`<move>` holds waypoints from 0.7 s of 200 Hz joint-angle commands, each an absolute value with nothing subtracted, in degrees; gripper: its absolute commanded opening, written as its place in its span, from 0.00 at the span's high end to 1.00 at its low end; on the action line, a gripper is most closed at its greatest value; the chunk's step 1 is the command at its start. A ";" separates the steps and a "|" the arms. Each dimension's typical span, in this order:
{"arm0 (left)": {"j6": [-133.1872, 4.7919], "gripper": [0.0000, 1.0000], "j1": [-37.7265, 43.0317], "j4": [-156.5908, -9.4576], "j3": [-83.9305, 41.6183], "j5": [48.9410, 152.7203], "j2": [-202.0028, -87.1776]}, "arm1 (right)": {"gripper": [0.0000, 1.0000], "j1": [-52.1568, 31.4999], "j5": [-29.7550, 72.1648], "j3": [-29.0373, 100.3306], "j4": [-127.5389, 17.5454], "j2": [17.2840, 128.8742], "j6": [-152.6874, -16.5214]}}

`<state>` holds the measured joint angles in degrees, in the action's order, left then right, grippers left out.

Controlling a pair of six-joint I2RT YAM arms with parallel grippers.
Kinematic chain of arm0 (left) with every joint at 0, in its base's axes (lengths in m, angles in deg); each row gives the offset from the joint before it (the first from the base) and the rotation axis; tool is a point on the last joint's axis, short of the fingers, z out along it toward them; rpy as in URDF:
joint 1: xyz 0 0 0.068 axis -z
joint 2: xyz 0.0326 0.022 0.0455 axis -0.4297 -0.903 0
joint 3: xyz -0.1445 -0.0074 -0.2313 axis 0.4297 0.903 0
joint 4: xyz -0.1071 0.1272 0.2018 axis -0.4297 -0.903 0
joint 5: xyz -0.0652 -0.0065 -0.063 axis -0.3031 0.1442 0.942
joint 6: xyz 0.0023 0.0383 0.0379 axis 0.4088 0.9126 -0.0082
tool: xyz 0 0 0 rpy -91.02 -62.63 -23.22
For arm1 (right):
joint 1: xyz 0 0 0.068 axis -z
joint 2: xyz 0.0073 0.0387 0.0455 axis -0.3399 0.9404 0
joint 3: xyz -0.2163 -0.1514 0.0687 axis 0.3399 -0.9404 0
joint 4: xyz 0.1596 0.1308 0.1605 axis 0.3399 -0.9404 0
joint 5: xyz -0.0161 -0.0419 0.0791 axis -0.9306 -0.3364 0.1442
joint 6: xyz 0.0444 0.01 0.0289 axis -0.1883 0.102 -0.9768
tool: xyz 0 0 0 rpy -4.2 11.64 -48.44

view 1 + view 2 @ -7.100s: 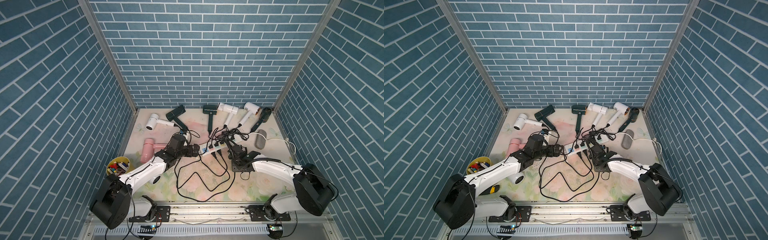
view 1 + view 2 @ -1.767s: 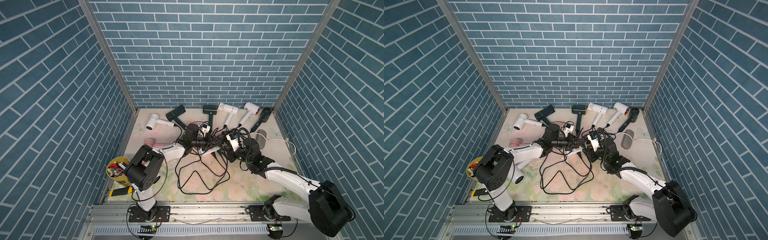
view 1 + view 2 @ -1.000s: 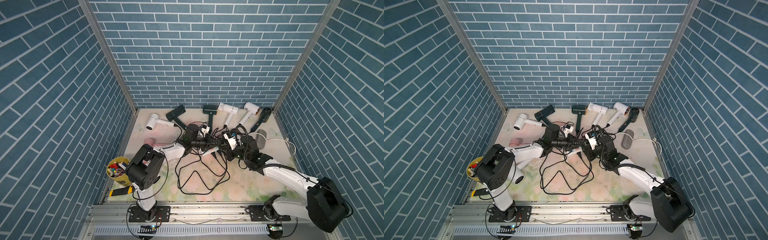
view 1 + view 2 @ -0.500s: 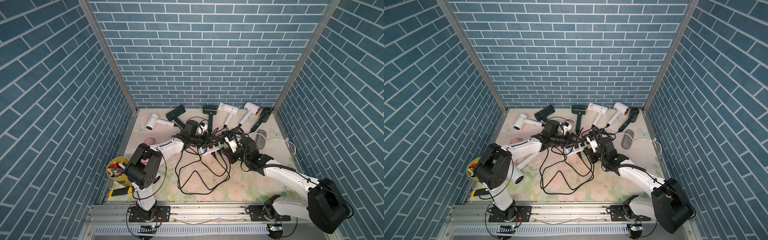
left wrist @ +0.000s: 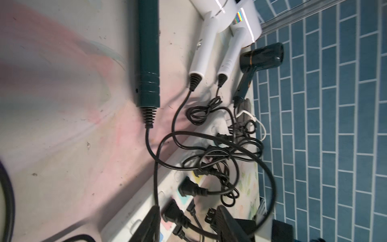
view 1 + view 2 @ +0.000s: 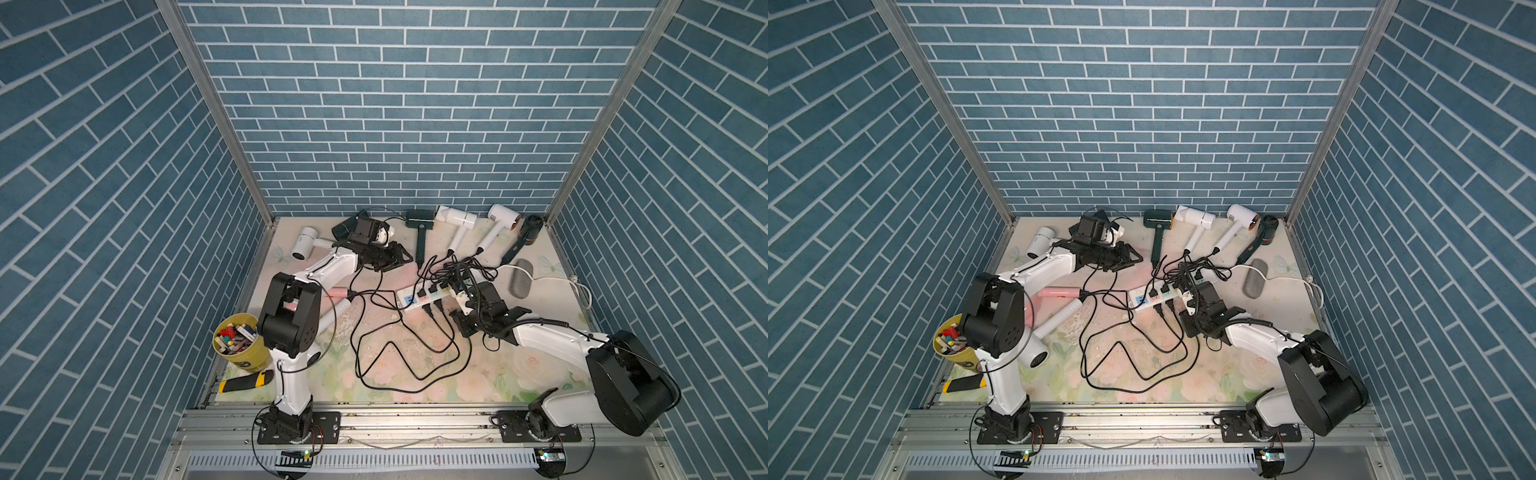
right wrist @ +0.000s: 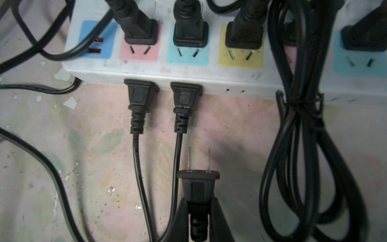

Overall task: Charge the blow dryers
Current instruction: Pick up the plug from the center of the board, then insert the plug into the socket.

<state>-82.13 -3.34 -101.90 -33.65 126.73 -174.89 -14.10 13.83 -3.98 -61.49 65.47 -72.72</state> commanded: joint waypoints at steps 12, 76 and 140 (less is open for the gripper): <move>-76.71 0.57 -3.20 -111.16 -40.81 126.29 -183.41 | 1.00 -13.05 11.71 -0.91 -61.76 68.28 -69.99; -73.89 0.59 -2.36 -119.33 -57.67 130.06 -197.31 | 1.00 -10.92 13.59 3.24 -62.18 73.68 -68.46; -71.37 0.59 0.01 -125.11 -70.59 134.25 -207.23 | 1.00 -10.10 16.32 7.26 -63.88 78.05 -66.54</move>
<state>-73.50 -0.96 -120.90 -67.47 131.58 -204.20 -10.39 14.29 5.26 -61.88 76.64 -70.25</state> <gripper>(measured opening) 0.414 0.144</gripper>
